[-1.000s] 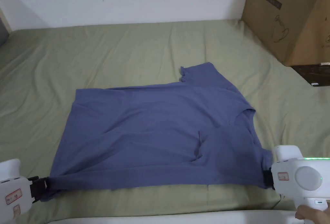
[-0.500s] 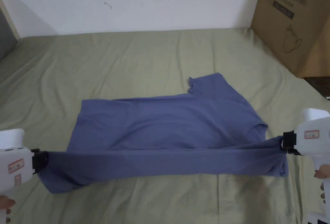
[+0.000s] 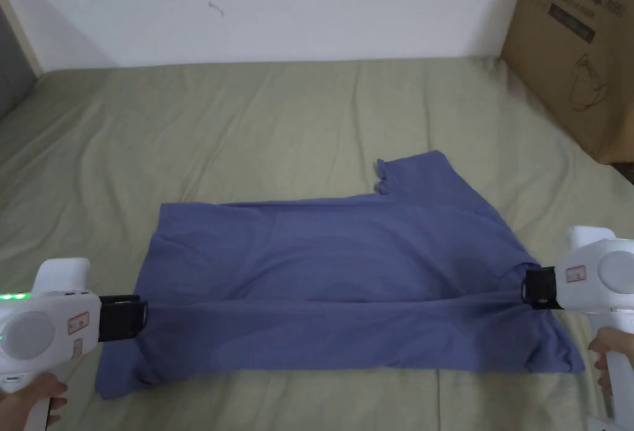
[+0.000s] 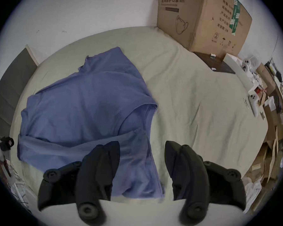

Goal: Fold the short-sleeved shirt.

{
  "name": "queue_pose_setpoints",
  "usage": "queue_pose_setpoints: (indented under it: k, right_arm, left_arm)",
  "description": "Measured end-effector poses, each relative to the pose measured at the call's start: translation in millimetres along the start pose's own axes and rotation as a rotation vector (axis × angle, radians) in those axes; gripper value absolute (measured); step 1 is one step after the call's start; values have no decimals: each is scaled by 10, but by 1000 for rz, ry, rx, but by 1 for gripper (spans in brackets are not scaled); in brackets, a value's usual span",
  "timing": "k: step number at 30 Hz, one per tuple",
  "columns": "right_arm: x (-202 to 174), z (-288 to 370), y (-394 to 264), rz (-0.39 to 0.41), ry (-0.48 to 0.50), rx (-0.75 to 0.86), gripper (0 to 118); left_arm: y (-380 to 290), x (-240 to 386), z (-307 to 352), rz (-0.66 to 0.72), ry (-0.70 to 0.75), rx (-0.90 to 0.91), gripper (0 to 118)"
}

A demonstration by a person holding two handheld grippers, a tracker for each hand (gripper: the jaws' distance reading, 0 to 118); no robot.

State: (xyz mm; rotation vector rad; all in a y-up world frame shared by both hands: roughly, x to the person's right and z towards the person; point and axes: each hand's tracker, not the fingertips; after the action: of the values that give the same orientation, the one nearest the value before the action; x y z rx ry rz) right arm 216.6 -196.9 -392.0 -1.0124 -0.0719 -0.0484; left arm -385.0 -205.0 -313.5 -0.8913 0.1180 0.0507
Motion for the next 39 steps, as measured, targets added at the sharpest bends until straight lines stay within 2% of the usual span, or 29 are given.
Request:
queue_pose_setpoints:
  k: [3, 4, 5, 6, 7, 8, 11, 13, 17, 18, 19, 20, 21, 22, 24, 25, 26, 28, 30, 34, 35, 37, 39]
  right_arm:
    - [24, 193, -77, 13, 11, 36, 60]
    - [25, 292, -121, 11, 23, 50, 58]
    - [23, 386, -176, 6, 41, 67, 50]
    - [35, 442, -229, 6, 50, 73, 33]
    - [42, 499, -297, 5, 53, 76, 0]
    - [37, 533, -371, 7, 51, 77, 0]
    - [27, 547, -617, 22, 46, 45, 0]
    - [2, 532, -780, -13, 74, 20, 0]
    - [-10, 553, -1012, -70, 111, -7, 0]
    - [-14, 557, -1051, -75, 114, -8, 0]
    - [-14, 561, -1089, -78, 121, -10, 0]
    - [-16, 564, -1117, -79, 125, -17, 0]
    - [-28, 531, -1125, -81, 125, -21, 0]
    - [-25, 535, -1146, -83, 127, -25, 0]
    - [-19, 540, -1173, -80, 130, -34, 0]
    - [-35, 536, -1172, -79, 127, -38, 0]
    - [-29, 529, -1177, -78, 125, -44, 0]
    - [-13, 514, -1195, -83, 121, -53, 0]
    - [-30, 529, -1215, -87, 120, -63, 0]
    - [-22, 539, -1201, -80, 122, -42, 2]
    - [-12, 534, -1158, -80, 117, -34, 18]
    - [31, 452, -1049, -81, 105, -24, 81]
    - [92, 359, -942, -106, 96, -6, 83]
  left_arm:
    - [-86, -44, 279, 33, -15, 66, 105]
    - [-131, -85, 356, 53, -23, 81, 97]
    - [-176, -104, 457, 76, -53, 91, 85]
    - [-234, -119, 541, 89, -80, 100, 64]
    - [-311, -133, 632, 102, -92, 113, 24]
    - [-432, -137, 688, 107, -96, 110, 0]
    - [-727, -81, 811, 153, -96, 110, 0]
    - [-865, -20, 826, 199, -123, 81, 0]
    - [-930, 3, 694, 184, -97, 48, 2]
    - [-924, 9, 664, 186, -102, 46, 17]
    - [-901, 10, 607, 190, -108, 33, 60]
    - [-905, -87, 409, 204, -127, 9, 87]
    - [-892, -91, 355, 206, -122, 11, 96]
    - [-870, -84, 299, 212, -125, 13, 90]
    - [-787, 16, 209, 207, -107, -15, 89]
    - [-780, 23, 126, 200, -112, -30, 83]
    - [-787, 29, 40, 192, -124, -47, 68]
    - [-762, 21, -84, 194, -130, -68, 15]
    - [-722, 9, -36, 187, -133, -64, 6]
    - [-657, 52, 73, 108, -119, -46, 5]
    - [-650, 83, 113, 89, -107, -45, 5]
    - [-627, 104, 166, 80, -112, -45, 5]
    - [-597, 85, 188, 81, -114, -40, 5]
